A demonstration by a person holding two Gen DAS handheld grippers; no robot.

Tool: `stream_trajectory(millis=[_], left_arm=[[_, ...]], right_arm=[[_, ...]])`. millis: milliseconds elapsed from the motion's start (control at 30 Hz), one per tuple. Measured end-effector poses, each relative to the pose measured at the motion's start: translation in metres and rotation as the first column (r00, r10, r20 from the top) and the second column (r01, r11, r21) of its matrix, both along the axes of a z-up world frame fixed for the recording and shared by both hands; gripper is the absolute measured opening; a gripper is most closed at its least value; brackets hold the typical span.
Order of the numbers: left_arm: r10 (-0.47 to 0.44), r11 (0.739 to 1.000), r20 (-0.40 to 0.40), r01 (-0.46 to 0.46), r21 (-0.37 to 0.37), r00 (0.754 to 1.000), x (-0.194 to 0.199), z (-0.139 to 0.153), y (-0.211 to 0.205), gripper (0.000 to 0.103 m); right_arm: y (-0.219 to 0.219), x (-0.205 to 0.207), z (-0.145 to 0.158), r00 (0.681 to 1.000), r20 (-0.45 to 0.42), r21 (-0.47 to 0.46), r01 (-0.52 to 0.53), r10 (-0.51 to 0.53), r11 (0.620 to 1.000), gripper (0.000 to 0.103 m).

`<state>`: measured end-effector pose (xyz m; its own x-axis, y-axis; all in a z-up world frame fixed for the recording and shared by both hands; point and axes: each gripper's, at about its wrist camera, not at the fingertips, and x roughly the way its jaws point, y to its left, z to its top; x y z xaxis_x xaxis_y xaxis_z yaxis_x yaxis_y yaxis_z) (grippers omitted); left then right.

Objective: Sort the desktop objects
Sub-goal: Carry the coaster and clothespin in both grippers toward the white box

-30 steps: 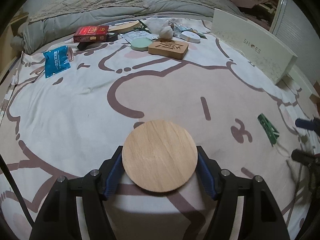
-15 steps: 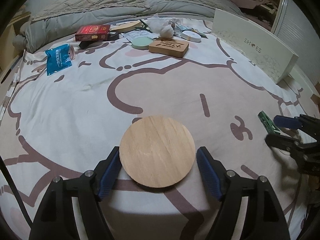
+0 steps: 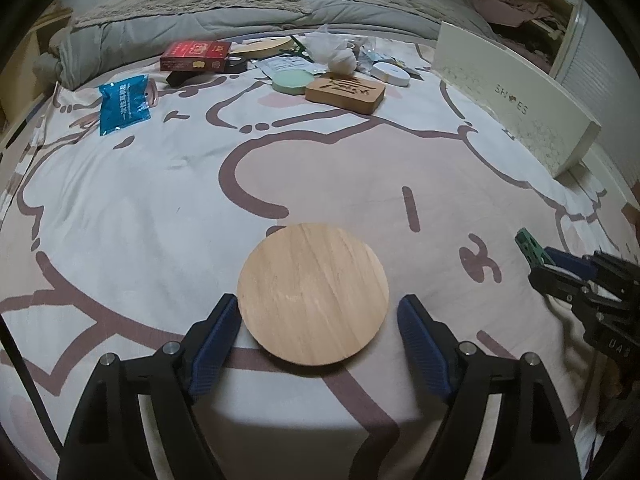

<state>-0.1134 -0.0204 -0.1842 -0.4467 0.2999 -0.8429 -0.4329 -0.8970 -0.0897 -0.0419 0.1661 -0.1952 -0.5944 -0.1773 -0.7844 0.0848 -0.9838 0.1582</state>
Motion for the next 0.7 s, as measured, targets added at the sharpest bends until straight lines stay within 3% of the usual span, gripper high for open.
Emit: stream_trajectory(millis=[167, 300, 700], left_arm=[[0.047, 0.999, 0.027, -0.048, 0.023, 0.999, -0.005, 0.002, -0.001, 0.081], [0.058, 0.998, 0.013, -0.059, 0.003, 0.998, -0.003, 0.004, 0.0, 0.068], [0.048, 0.999, 0.02, -0.049, 0.01, 0.999, 0.006, 0.013, 0.006, 0.068]], right_arm=[[0.0, 0.003, 0.0, 1.0, -0.016, -0.006, 0.005, -0.005, 1.0, 0.032], [0.004, 0.005, 0.001, 1.0, -0.014, -0.035, 0.01, -0.01, 0.999, 0.031], [0.008, 0.007, 0.005, 1.0, 0.002, -0.045, -0.003, 0.003, 0.999, 0.031]])
